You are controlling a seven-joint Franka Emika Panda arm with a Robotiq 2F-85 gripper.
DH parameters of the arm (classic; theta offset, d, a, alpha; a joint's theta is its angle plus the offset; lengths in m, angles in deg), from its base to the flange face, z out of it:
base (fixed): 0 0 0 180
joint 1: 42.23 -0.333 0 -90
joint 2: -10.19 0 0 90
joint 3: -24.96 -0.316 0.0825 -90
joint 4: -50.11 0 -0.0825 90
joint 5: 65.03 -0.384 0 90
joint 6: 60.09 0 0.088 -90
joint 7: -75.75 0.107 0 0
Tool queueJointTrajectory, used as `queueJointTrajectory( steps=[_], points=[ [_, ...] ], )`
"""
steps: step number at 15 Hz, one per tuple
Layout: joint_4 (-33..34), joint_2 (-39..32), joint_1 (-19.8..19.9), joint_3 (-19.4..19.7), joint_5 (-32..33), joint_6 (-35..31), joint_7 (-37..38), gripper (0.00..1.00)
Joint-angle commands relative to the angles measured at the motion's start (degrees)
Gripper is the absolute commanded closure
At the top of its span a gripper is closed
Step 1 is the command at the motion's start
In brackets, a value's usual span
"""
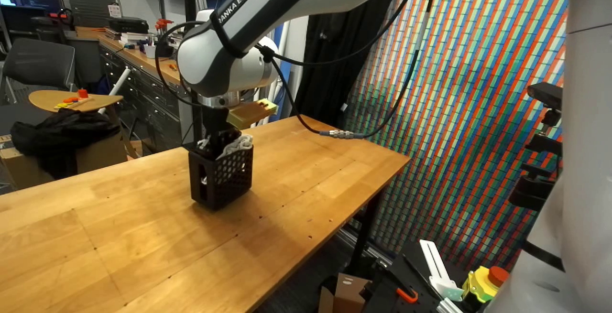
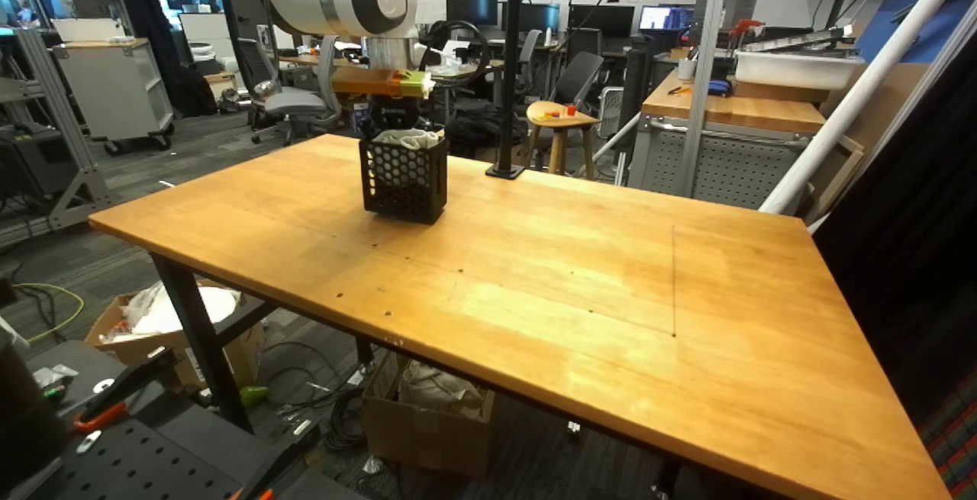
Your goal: Put the white towel inside the black basket
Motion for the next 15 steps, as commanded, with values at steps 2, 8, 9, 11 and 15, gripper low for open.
queueJointTrajectory(
  steps=[2, 8, 9, 11, 15],
  points=[
    [-0.2, 3.1, -1.2, 0.8, 2.9, 2.5, 2.6, 0.95],
    [0.0, 3.3, -1.5, 0.6, 3.5, 3.4, 3.4, 0.94],
    [-0.1, 3.3, -1.5, 0.6, 3.4, 3.3, 3.4, 0.93],
    [0.2, 3.0, -1.8, 0.6, 3.7, 3.9, 3.3, 0.93],
    [-0.1, 2.9, -1.9, 0.4, 3.3, 3.9, 3.1, 0.93]
  ],
)
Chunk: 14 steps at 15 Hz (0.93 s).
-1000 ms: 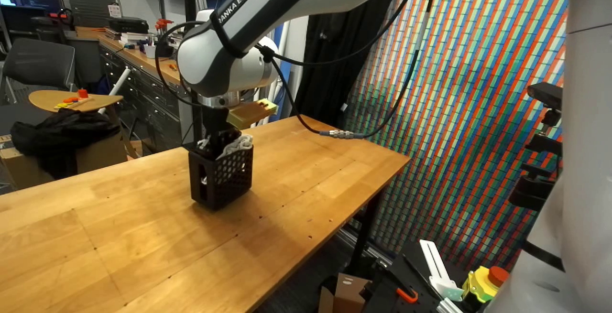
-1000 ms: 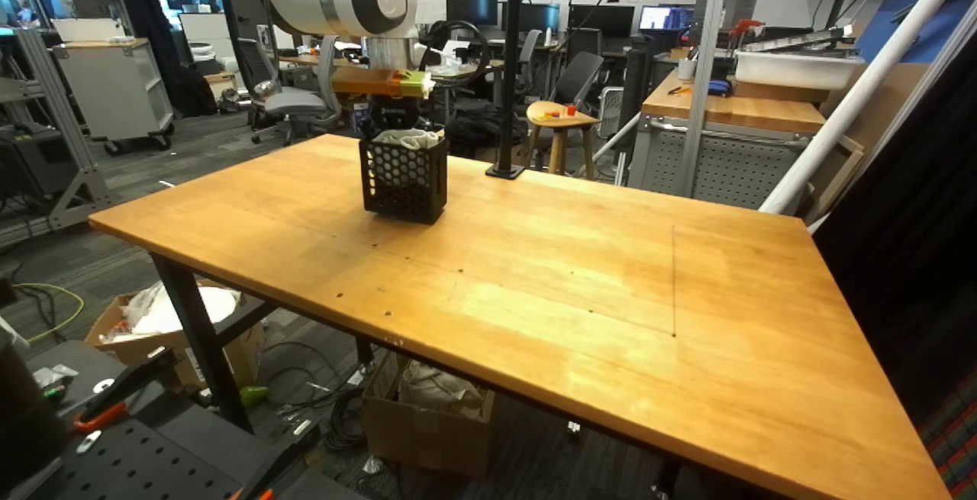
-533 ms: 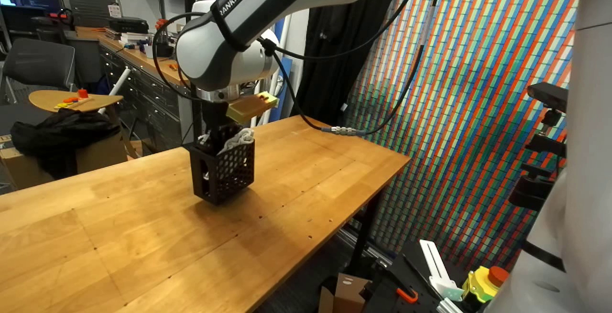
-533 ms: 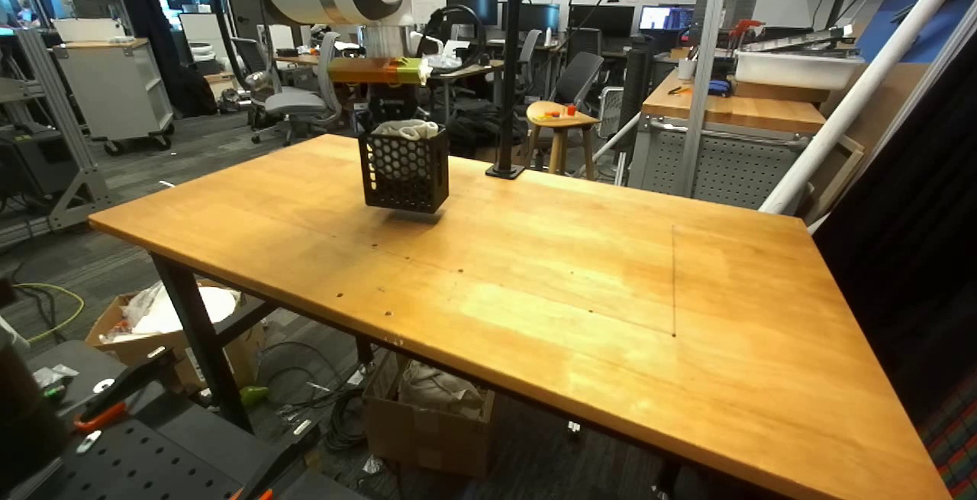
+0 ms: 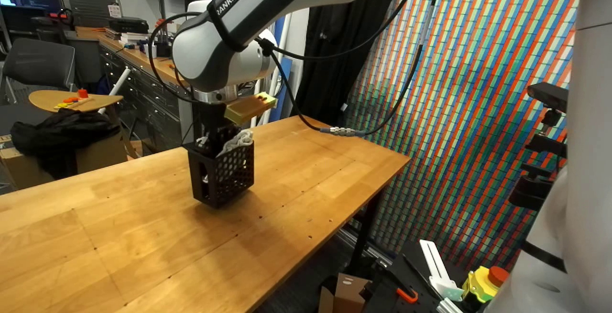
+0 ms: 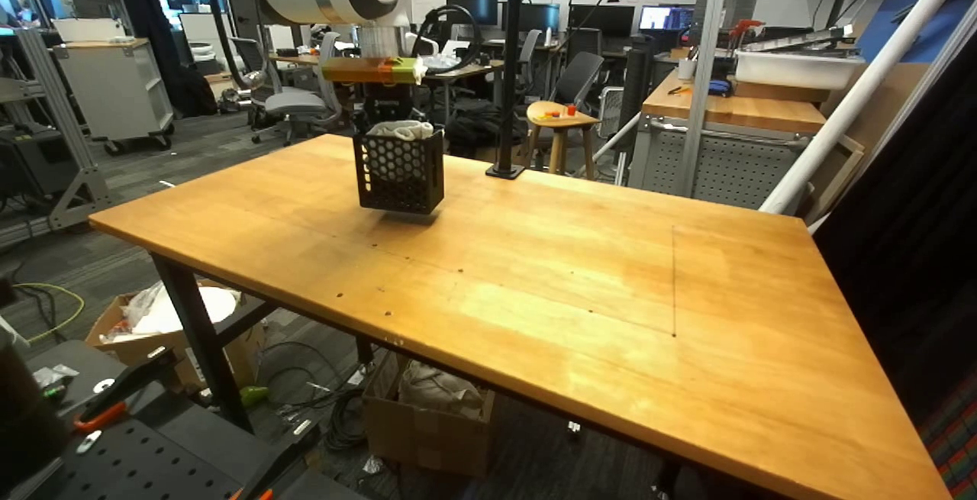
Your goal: Put the white towel inside the black basket
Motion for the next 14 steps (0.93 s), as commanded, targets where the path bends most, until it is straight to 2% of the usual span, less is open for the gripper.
queueJointTrajectory(
  steps=[1, 3, 5, 7, 13, 14],
  points=[
    [0.4, 1.0, -0.9, 0.4, 1.5, 1.8, 1.1, 0.93],
    [0.1, 1.1, -0.8, 0.2, 1.1, 1.0, 0.7, 0.90],
    [0.2, 0.9, -1.1, 0.4, 1.9, 0.8, 0.8, 0.61],
    [0.0, 1.0, -1.0, 0.3, 1.6, 0.3, 0.7, 0.48],
    [0.2, 1.0, -1.0, 0.3, 1.8, 0.2, 0.5, 0.01],
    [0.5, 1.0, -1.1, 0.5, 2.2, 0.7, 0.5, 0.00]
  ],
)
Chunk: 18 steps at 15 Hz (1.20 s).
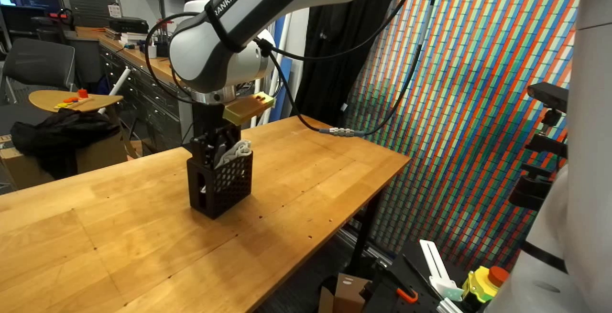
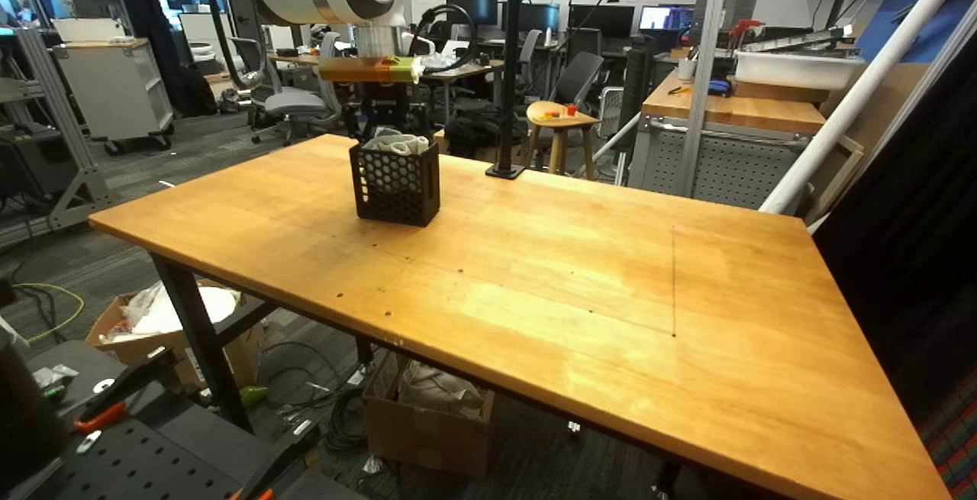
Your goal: Put the white towel inside the black basket
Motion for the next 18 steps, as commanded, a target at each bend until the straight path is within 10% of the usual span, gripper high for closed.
queueJointTrajectory(
  steps=[1, 9, 18],
  points=[
    [0.5, 1.7, -0.6, 0.7, 2.2, 1.2, 0.7, 0.00],
    [1.1, 8.6, -1.0, 1.8, 11.4, 6.6, 4.2, 0.01],
    [1.3, 8.6, -0.5, 1.5, 12.9, 6.2, 4.1, 0.77]
  ],
)
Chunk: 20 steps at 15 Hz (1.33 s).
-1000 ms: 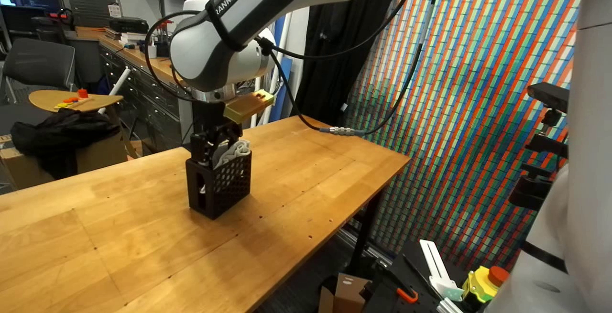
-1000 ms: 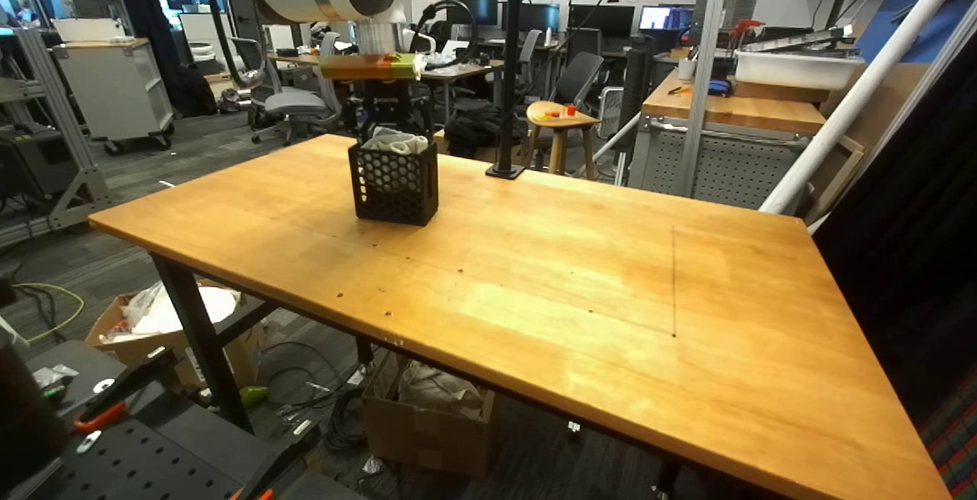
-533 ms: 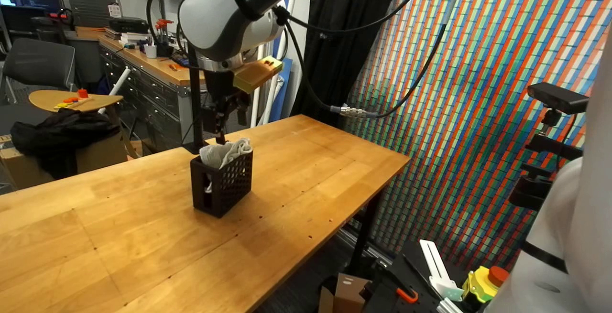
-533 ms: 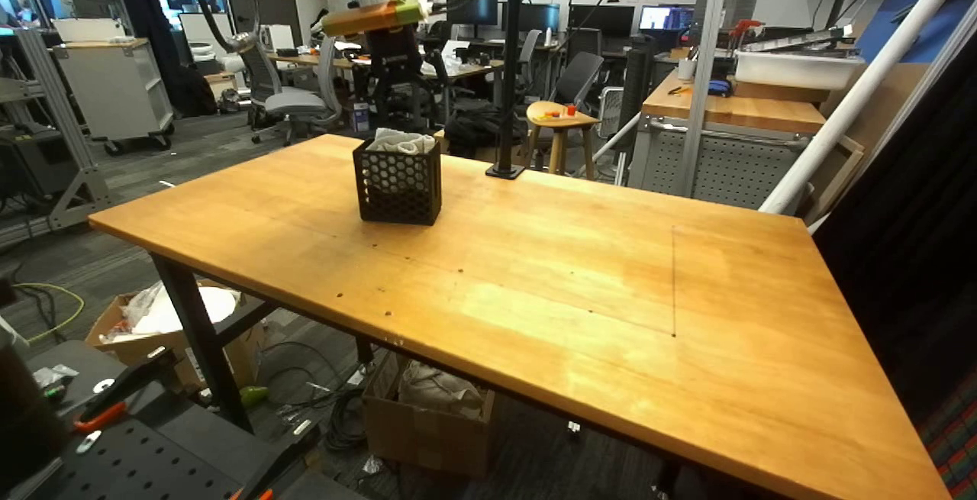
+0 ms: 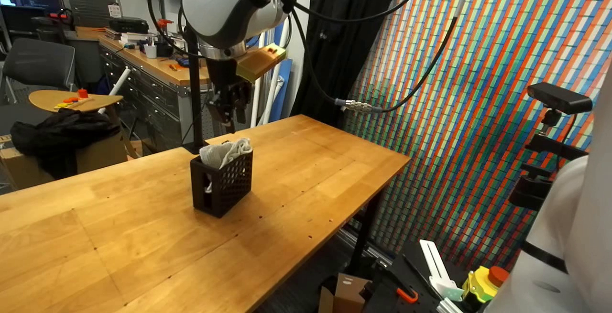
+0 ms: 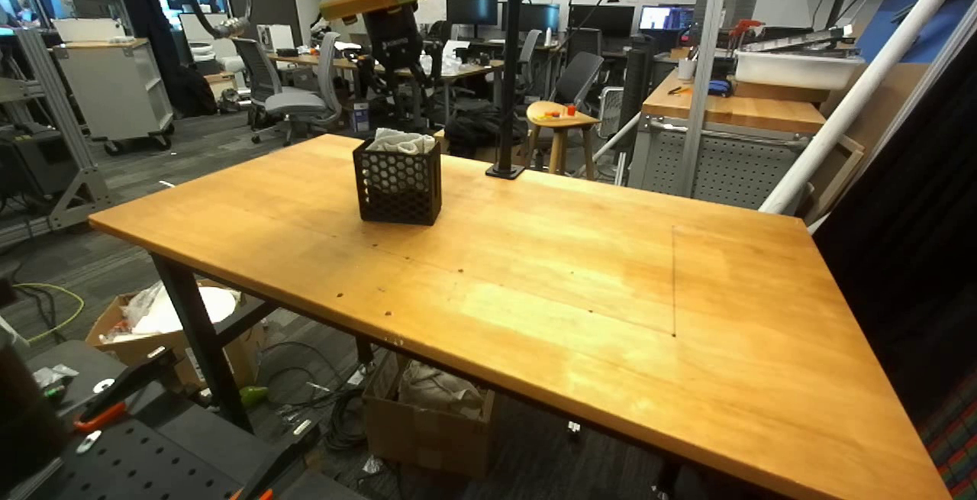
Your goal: Put the white towel inside the black basket
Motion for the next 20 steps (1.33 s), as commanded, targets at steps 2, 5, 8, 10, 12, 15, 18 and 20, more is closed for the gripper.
queueJointTrajectory(
  steps=[2, 5, 8, 10, 12, 15, 18, 20],
  points=[
    [-0.1, -0.5, -0.2, 0.5, 1.4, -0.2, 0.0, 0.92],
    [-0.4, -1.1, 0.1, 0.8, 1.3, -0.6, -0.6, 1.00],
    [-0.3, -1.9, 0.3, 1.2, 1.1, -0.6, -1.4, 0.99],
    [0.1, -2.5, 0.3, 1.2, 1.0, -0.7, -1.7, 0.98],
    [0.5, -3.3, 0.2, 1.1, 0.7, -0.9, -2.0, 0.99],
    [0.8, -4.4, 0.0, 0.7, -0.4, -3.1, -1.9, 0.98],
    [0.8, -5.5, -0.2, 0.2, -1.1, -5.6, -1.8, 0.98],
    [0.5, -6.1, -0.3, 0.1, -1.4, -6.9, -1.5, 0.98]
  ],
)
